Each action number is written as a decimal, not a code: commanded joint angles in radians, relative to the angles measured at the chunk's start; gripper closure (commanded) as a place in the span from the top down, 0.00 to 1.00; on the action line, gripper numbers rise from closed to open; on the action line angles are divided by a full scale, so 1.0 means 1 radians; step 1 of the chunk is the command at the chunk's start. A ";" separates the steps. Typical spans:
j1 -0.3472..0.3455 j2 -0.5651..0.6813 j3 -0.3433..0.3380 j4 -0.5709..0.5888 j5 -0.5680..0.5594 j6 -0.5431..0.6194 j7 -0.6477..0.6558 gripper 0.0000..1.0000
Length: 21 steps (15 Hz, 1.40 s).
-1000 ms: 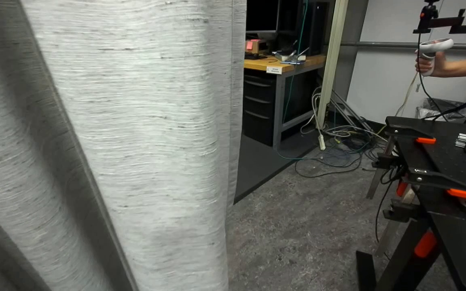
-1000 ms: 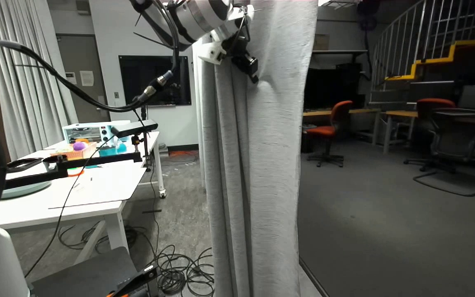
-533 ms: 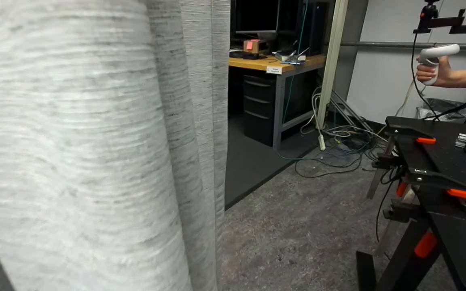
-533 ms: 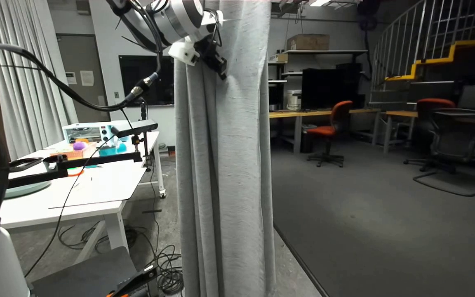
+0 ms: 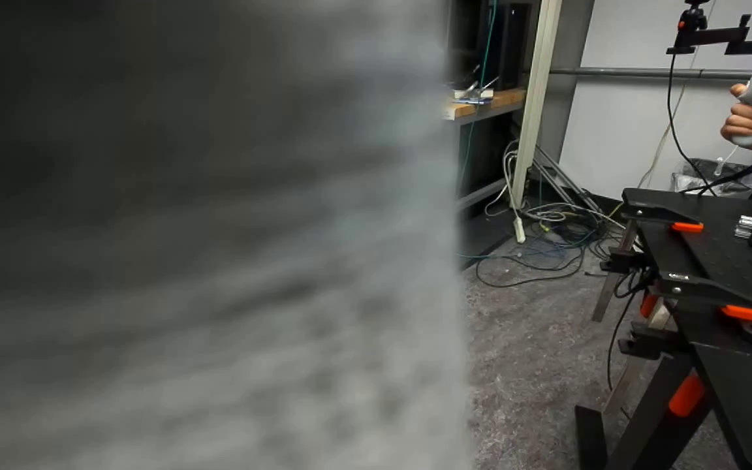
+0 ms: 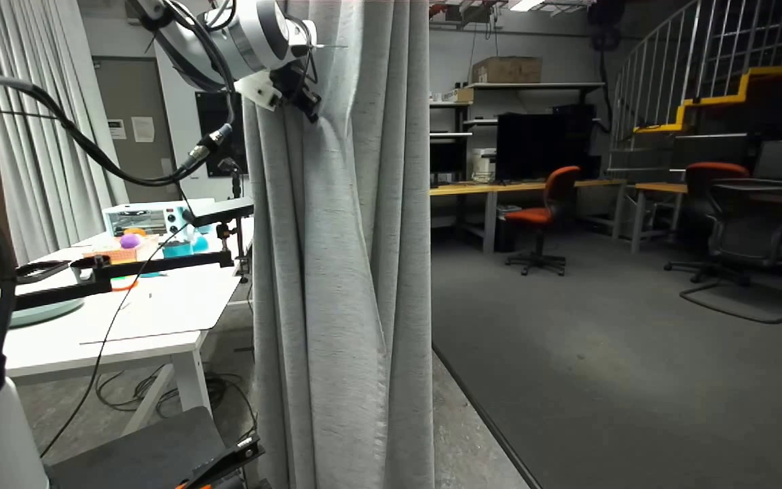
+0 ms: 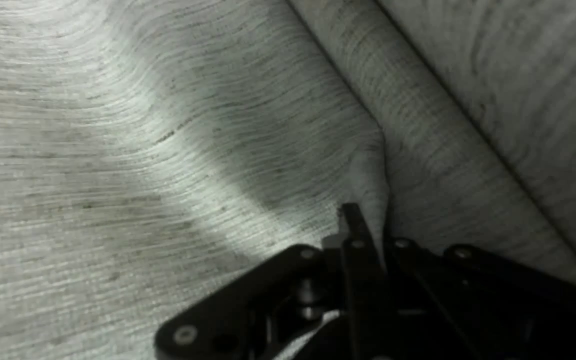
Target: Slide the curtain to the right and then to the left
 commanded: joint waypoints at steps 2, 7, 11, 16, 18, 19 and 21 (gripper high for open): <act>0.046 0.106 0.065 -0.060 0.007 0.125 -0.022 0.00; 0.042 0.128 0.050 -0.059 -0.052 0.167 0.009 0.00; 0.055 0.141 0.045 -0.053 -0.079 0.216 0.012 0.00; 0.076 0.155 0.067 -0.053 -0.093 0.274 -0.018 0.00; 0.181 0.152 0.003 -0.060 0.110 0.287 -0.207 0.00; 0.205 0.154 -0.010 -0.055 0.158 0.289 -0.264 0.00; 0.245 0.156 -0.033 -0.046 0.241 0.288 -0.358 0.00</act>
